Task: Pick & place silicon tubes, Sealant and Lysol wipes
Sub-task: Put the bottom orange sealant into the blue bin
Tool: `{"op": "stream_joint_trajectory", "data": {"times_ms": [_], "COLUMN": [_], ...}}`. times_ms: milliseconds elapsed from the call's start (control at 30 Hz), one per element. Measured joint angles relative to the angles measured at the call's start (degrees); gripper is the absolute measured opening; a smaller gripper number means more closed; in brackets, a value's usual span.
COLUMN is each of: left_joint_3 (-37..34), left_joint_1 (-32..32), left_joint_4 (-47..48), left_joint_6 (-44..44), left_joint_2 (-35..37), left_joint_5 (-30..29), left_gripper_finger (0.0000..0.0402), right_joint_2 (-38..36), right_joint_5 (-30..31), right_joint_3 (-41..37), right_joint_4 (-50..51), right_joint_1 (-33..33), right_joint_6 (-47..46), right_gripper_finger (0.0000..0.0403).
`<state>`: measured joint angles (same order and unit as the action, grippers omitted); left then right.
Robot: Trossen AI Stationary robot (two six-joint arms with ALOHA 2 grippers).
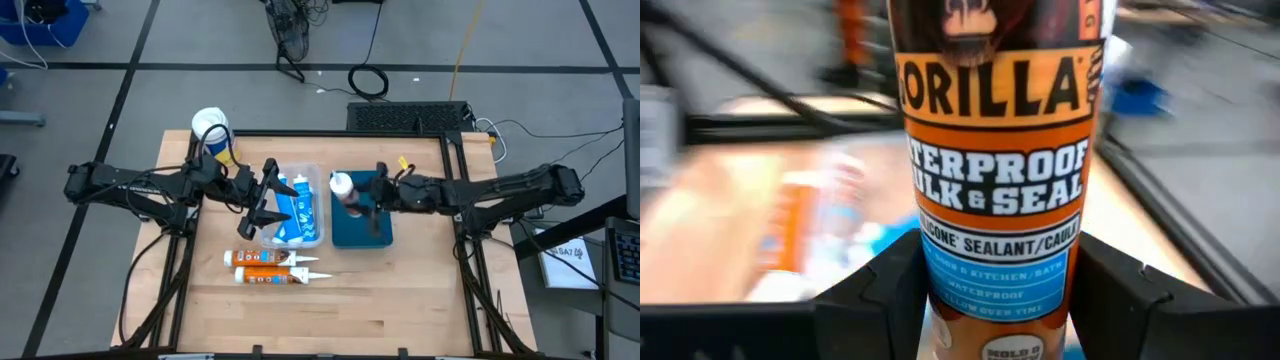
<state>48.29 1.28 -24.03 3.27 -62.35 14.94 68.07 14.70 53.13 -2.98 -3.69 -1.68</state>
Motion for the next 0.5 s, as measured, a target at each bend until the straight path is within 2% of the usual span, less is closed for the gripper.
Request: {"op": "stream_joint_trajectory", "data": {"times_ms": [100,200,267,300,367,500], "left_joint_3": [0.0,0.0,0.0,0.0,0.0,0.0], "left_joint_1": [0.0,0.0,0.0,0.0,0.0,0.0], "left_joint_4": [0.0,0.0,0.0,0.0,0.0,0.0], "left_joint_6": [0.0,0.0,0.0,0.0,0.0,0.0], "left_joint_2": [0.0,0.0,0.0,0.0,0.0,0.0], "left_joint_5": [0.0,0.0,0.0,0.0,0.0,0.0], "left_gripper_finger": [0.0253,0.0253,0.0253,0.0253,0.0253,0.0253], "right_joint_2": [0.0,0.0,0.0,0.0,0.0,0.0], "right_joint_5": [15.1,32.1,38.4,39.4,37.8,25.1], "right_joint_3": [-1.4,-3.5,-4.0,-4.2,-4.8,-7.4], "right_joint_4": [2.0,1.2,0.8,0.7,0.7,0.7], "right_joint_1": [-0.9,-1.7,-2.0,-2.0,-2.0,-2.0], "right_joint_6": [-3.3,-2.3,-1.8,-1.9,-3.8,-9.7], "right_gripper_finger": [0.0184,0.0184,0.0184,0.0184,0.0184,0.0184]}}
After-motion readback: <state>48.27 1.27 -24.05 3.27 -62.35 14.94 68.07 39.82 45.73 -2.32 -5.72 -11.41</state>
